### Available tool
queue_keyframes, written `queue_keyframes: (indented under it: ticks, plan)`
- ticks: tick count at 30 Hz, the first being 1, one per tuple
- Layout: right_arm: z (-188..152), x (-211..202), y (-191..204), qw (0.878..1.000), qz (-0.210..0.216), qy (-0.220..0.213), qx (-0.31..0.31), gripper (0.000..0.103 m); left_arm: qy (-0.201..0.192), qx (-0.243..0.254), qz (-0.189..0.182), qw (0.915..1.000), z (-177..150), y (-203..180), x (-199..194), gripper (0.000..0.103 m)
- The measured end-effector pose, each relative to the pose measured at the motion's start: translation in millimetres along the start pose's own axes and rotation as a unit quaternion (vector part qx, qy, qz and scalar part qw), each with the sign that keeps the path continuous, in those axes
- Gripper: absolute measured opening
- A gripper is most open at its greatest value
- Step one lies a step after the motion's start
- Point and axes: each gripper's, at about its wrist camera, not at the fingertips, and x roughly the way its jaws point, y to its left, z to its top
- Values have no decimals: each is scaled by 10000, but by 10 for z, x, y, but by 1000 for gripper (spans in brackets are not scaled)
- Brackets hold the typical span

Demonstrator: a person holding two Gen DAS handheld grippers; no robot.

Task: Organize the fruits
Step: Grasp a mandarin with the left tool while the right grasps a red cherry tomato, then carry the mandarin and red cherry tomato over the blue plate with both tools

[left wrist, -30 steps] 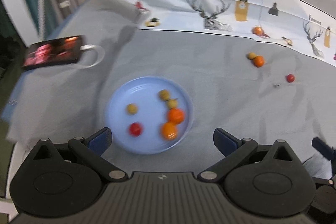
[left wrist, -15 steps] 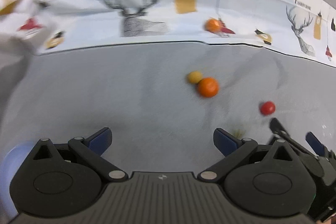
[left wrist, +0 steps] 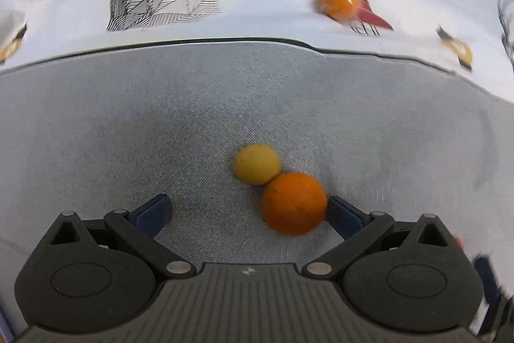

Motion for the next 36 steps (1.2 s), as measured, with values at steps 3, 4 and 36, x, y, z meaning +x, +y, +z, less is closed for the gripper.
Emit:
queue_keyframes:
  ticks: [3,4,36]
  plan:
    - [2,-59,18,10000,70,0,-7,86,-138,16,110,9998,-9,29,-87,70]
    - [9,-108,36,9998,175,-43,-87,54,-264,162,159,9994,-18,12,-145,39]
    - [-225,-3139,229,9815,1815,-618,13,34,-826,310,369,9954,-2168,2073,-3021,40]
